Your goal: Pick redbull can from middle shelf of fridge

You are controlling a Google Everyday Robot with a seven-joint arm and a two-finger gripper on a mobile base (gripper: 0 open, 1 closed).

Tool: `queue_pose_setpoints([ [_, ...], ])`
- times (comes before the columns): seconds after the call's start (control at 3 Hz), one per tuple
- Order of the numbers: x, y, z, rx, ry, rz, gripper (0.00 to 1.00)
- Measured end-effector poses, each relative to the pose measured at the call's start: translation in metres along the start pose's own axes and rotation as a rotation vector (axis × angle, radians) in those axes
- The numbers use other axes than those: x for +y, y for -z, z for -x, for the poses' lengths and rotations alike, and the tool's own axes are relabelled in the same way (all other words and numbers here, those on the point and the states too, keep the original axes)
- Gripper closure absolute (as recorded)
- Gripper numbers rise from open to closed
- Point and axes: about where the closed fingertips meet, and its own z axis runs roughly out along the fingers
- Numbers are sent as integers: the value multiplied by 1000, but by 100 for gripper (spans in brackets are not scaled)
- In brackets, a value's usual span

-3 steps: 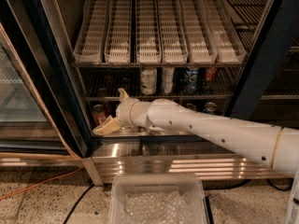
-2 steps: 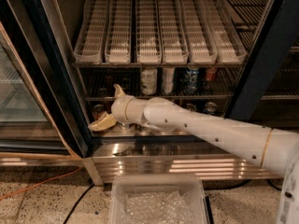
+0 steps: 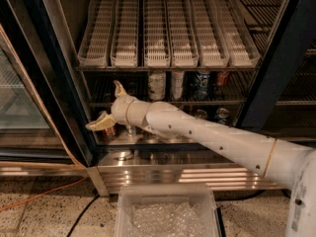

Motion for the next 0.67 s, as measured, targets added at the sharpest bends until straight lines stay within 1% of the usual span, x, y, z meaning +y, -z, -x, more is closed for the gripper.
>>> queue_pose_setpoints([
  [0.33,-4,-4,9,-20,7,-24,0],
  [0.67,-12,-12,12,-13,-48,-72,0],
])
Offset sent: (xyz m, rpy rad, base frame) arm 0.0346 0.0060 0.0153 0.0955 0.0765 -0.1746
